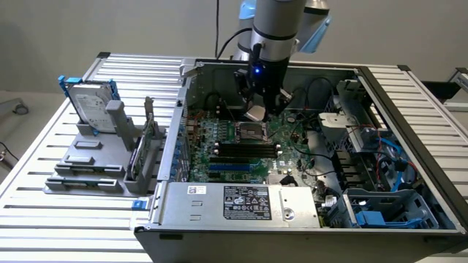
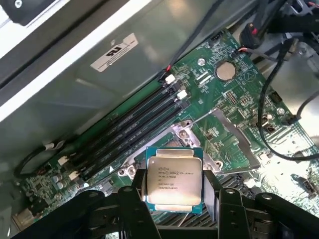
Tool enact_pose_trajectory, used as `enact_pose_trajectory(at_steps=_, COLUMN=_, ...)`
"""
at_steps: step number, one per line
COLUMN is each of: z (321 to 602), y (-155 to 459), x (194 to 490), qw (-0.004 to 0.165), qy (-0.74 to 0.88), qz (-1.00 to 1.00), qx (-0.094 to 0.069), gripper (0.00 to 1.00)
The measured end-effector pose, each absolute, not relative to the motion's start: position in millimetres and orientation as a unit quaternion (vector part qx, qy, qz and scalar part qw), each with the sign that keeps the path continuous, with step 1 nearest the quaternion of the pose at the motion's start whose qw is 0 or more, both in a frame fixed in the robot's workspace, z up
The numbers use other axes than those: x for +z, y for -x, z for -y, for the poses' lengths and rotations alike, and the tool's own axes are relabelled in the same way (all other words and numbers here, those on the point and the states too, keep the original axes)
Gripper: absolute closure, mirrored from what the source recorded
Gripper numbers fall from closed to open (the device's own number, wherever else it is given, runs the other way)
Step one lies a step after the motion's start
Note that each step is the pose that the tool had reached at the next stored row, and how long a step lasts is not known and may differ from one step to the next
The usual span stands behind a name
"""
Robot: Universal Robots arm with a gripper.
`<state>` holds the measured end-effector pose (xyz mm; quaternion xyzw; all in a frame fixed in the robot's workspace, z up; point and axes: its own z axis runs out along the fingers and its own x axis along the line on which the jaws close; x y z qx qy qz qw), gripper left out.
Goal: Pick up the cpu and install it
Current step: 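Place the cpu into insertion slot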
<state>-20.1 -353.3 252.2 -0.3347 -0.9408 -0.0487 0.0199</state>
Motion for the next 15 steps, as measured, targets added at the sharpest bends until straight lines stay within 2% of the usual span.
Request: enact_pose_trajectory(at_steps=15, z=353.3, y=20.1, x=245.7, qw=0.014, qy=0.455, qz=0.889, qx=-0.051, gripper=0.45)
